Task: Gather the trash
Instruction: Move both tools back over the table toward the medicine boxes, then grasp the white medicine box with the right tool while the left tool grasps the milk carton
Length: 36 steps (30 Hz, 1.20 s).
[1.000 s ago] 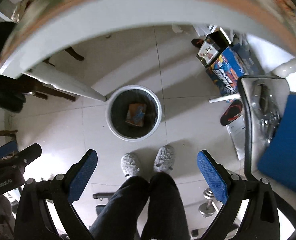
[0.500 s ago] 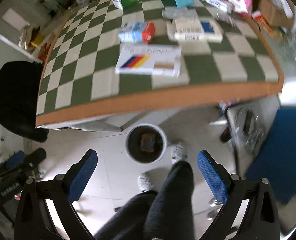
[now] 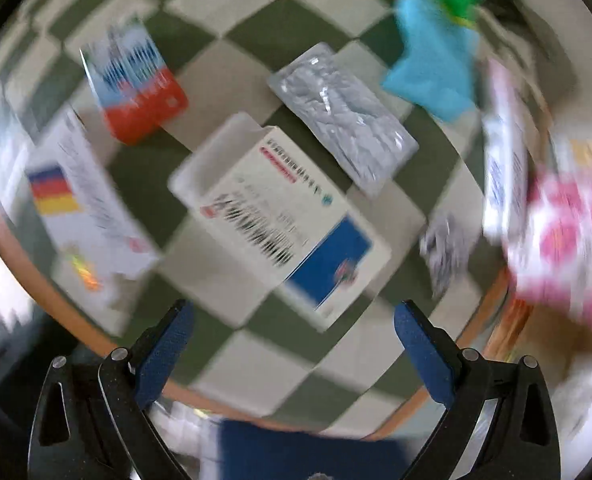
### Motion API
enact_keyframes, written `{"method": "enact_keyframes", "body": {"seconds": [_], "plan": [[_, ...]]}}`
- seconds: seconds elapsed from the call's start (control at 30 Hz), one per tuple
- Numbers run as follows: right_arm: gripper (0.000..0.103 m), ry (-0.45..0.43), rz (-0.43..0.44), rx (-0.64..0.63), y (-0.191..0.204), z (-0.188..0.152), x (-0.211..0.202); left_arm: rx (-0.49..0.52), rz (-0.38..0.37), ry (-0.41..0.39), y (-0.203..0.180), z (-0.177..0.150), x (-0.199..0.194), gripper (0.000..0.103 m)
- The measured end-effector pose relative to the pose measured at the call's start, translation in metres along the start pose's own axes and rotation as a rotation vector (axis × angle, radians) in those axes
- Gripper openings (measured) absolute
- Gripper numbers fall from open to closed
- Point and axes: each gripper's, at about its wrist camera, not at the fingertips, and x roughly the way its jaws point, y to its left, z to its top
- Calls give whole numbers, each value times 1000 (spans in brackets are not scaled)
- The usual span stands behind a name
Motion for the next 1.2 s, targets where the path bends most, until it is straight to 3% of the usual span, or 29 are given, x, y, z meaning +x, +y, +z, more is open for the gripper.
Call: {"method": "enact_keyframes", "body": {"seconds": [0.13, 0.27, 0.3, 0.4, 0.63, 0.73, 0.77, 0.83, 0.87, 0.9, 1.0, 1.07, 1.13, 1.2], "plan": [[101, 50, -44, -240, 2, 22, 34, -46, 13, 53, -7, 12, 18, 103], [98, 58, 10, -266, -3, 31, 49, -76, 17, 80, -7, 22, 25, 103], [89, 44, 59, -228, -9, 32, 48, -84, 14, 81, -7, 25, 25, 103], [89, 35, 168, -13, -38, 30, 49, -115, -11, 89, -7, 36, 26, 103], [90, 16, 407, 689, -118, -14, 70, -282, -125, 166, -6, 70, 42, 102], [90, 19, 500, 798, -129, -25, 77, -368, -158, 223, -5, 85, 61, 102], [90, 3, 512, 803, -131, -27, 77, -388, -167, 234, -5, 89, 67, 99], [90, -24, 489, 776, -132, -26, 74, -389, -166, 236, -6, 93, 72, 72], [90, -33, 478, 757, -133, -26, 74, -371, -164, 229, -9, 95, 72, 63], [90, -41, 463, 731, -132, -25, 74, -326, -153, 207, -14, 97, 70, 62], [90, -40, 422, 675, -124, -12, 78, -55, -78, 125, -44, 101, 62, 61], [90, -41, 404, 659, -124, -11, 85, 121, -34, 111, -62, 97, 61, 61], [84, -60, 403, 667, -120, -11, 84, 204, -11, 117, -69, 93, 65, 61], [79, -65, 378, 695, -112, -12, 75, 209, -7, 153, -68, 92, 73, 62]]}}
